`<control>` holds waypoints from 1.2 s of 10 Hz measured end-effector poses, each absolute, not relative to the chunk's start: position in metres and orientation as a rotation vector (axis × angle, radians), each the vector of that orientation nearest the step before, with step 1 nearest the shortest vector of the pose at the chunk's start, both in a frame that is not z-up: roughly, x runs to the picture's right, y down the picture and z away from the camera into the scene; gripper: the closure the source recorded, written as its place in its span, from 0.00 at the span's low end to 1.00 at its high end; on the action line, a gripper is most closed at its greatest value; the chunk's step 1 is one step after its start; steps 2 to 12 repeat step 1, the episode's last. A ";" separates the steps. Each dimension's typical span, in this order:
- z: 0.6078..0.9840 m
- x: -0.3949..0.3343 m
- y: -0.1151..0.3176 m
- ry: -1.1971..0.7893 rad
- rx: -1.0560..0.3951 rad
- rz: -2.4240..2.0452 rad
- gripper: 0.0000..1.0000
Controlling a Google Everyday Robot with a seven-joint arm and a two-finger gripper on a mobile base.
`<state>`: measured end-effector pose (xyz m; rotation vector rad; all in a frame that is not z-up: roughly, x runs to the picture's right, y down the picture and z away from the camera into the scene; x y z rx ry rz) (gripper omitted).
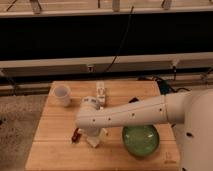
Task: Place the pepper on the white sponge
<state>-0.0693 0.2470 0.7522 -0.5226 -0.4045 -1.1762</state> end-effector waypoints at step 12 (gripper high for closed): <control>0.752 -0.074 0.248 -0.407 -0.522 -1.180 0.27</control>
